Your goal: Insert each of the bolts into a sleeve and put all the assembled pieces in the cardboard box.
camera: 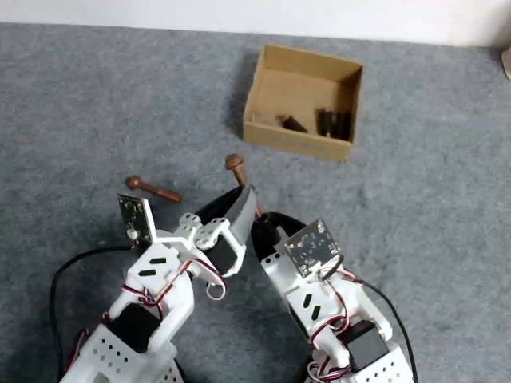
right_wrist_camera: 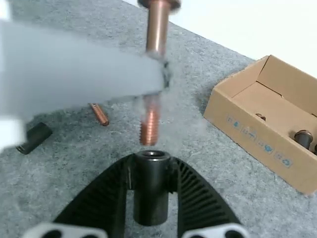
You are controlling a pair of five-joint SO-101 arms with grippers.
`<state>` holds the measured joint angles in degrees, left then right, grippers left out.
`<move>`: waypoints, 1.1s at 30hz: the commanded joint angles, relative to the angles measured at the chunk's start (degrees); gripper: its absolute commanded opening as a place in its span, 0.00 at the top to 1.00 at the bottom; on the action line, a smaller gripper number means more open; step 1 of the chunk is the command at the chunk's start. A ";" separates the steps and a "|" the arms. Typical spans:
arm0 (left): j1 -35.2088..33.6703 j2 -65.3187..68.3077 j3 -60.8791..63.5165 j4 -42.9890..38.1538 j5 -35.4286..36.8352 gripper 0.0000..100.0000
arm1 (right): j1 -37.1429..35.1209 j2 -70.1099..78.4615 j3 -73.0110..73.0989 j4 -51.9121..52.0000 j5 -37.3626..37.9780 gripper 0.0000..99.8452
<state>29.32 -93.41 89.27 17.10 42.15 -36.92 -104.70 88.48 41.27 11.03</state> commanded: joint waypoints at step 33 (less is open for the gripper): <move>11.65 -0.57 5.05 0.44 -4.48 0.87 | 1.19 -0.75 -2.86 0.22 0.70 1.00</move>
<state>38.73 -93.67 95.16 17.27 41.36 -36.31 -104.79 88.31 41.98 11.21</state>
